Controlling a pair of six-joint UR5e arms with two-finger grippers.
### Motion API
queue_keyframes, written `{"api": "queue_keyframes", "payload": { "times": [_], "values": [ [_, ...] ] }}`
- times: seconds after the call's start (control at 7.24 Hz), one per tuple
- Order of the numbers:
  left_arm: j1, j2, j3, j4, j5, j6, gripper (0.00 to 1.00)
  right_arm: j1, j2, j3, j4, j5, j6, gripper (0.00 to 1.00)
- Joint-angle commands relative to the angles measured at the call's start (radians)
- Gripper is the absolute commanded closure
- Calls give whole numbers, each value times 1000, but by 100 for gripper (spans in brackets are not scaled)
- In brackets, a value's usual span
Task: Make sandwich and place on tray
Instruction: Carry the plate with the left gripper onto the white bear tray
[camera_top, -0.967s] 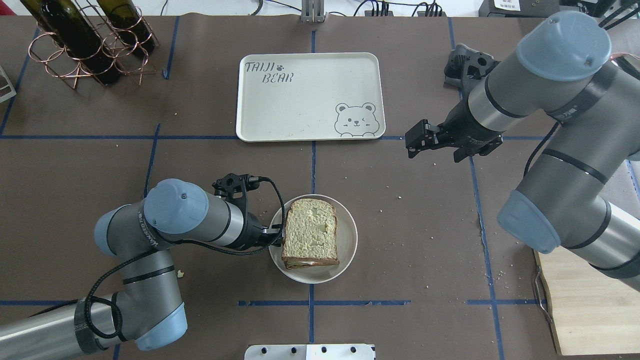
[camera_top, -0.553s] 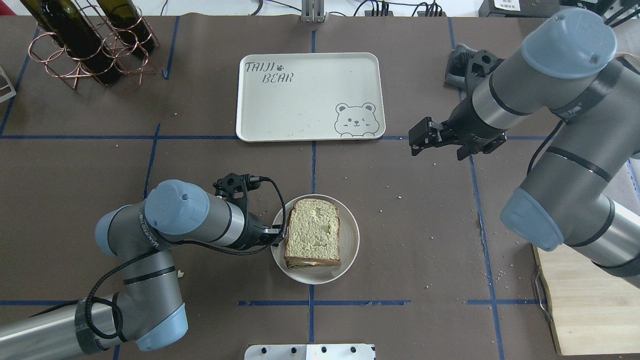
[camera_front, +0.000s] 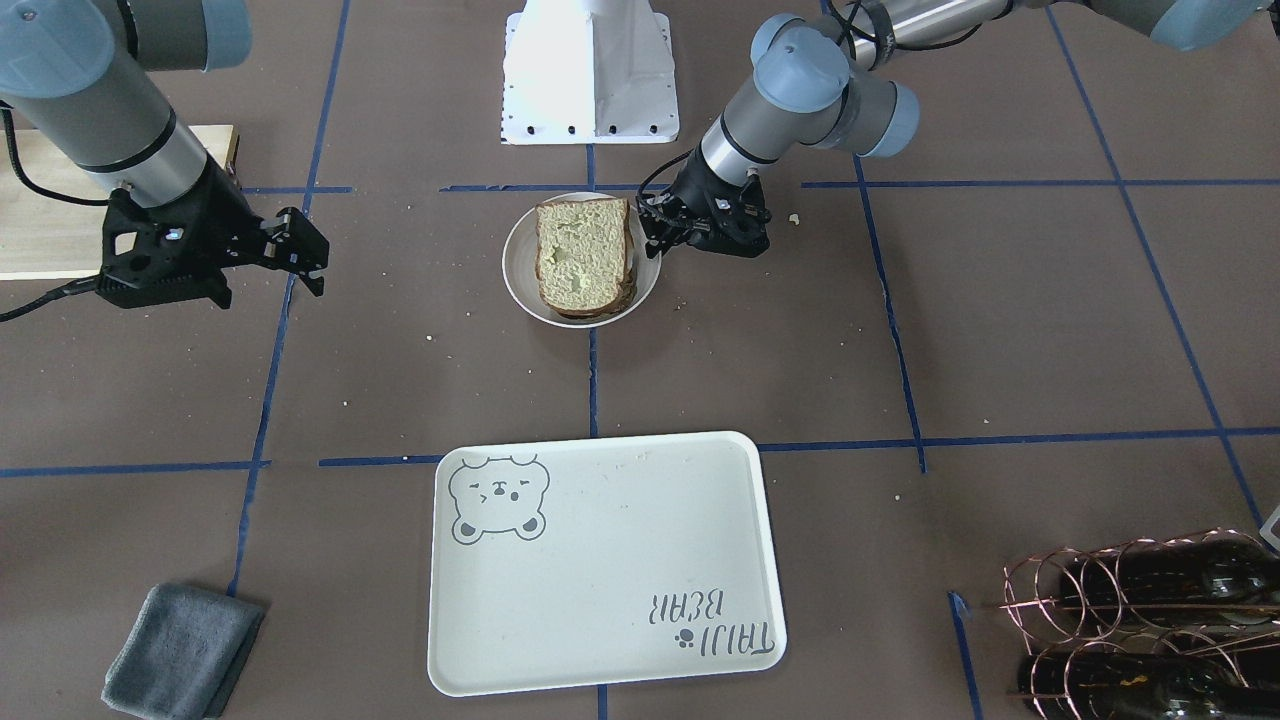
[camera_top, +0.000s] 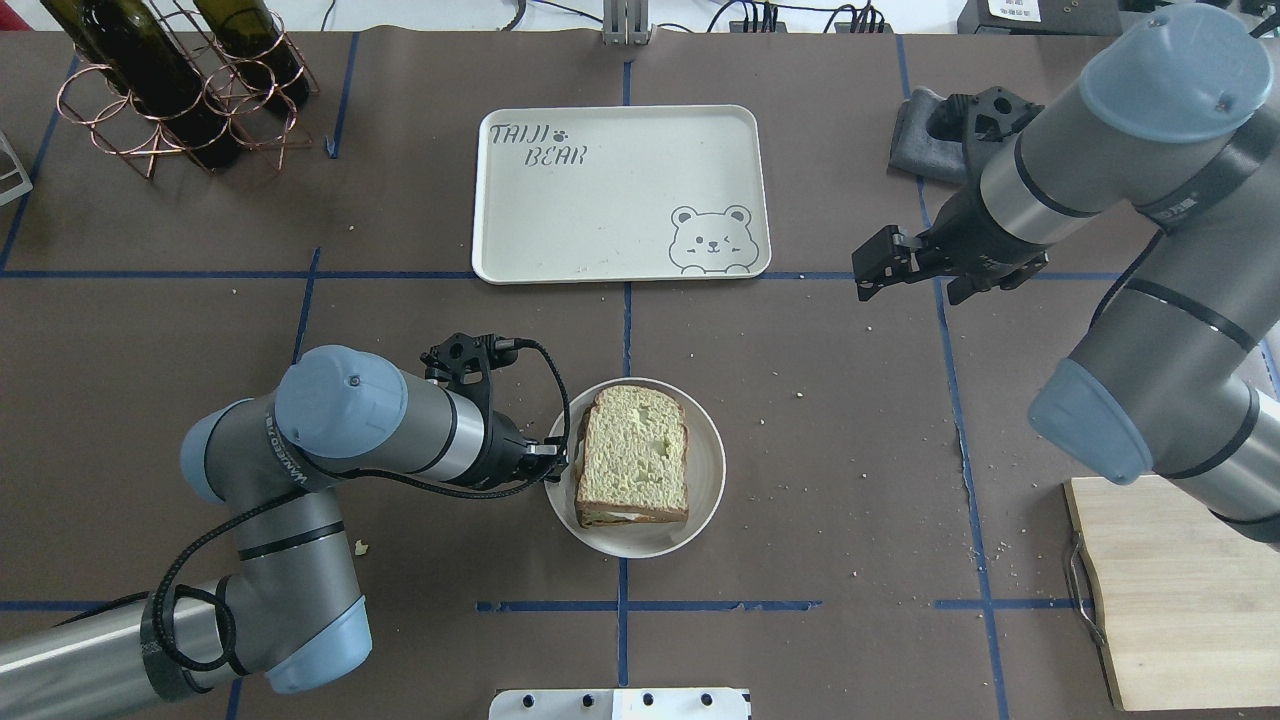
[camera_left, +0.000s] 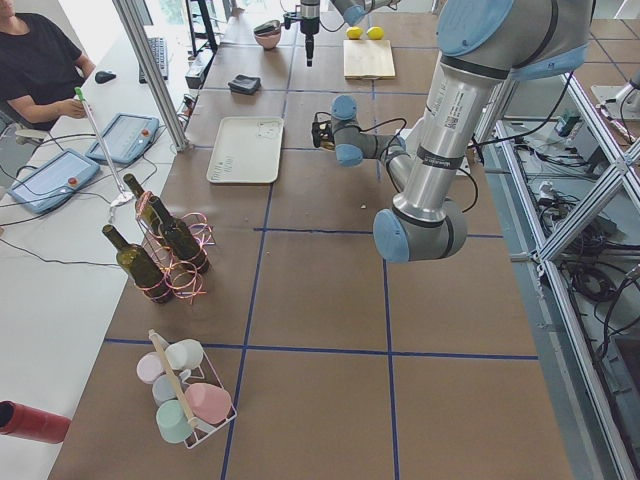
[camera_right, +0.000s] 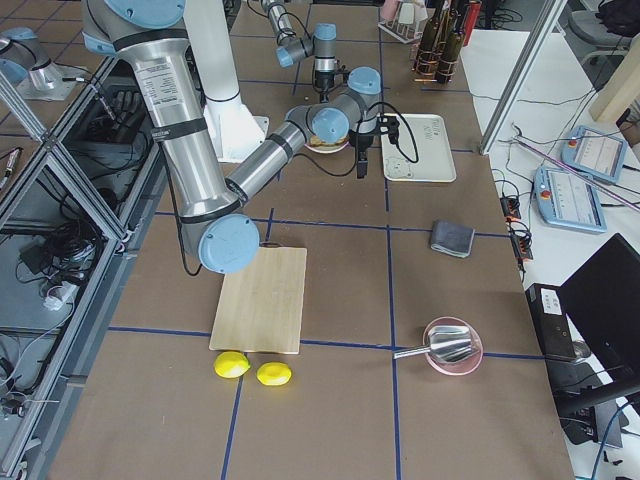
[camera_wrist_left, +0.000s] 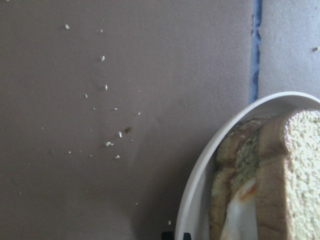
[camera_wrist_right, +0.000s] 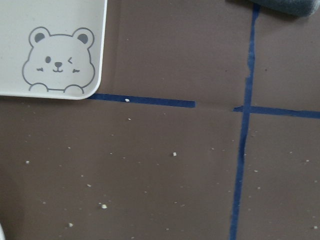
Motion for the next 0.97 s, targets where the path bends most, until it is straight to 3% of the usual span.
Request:
{"api": "queue_keyframes", "payload": {
  "times": [0.0, 0.28, 0.41, 0.69, 0.83],
  "values": [
    [-83, -40, 7, 10, -85, -135, 100, 119, -12, -45, -135, -4, -311, 0],
    [-151, -130, 45, 14, -85, -291, 100, 195, -22, -109, -140, -1, -436, 0],
    [-169, -214, 163, 11, -79, -372, 100, 259, -64, -119, -137, 9, -533, 0],
    [-226, -304, 329, 5, -58, -426, 100, 420, -142, -175, -133, 124, -748, 0],
    [-231, -345, 413, -1, 25, -451, 100, 484, -173, -178, -137, 131, -833, 0]
  ]
}}
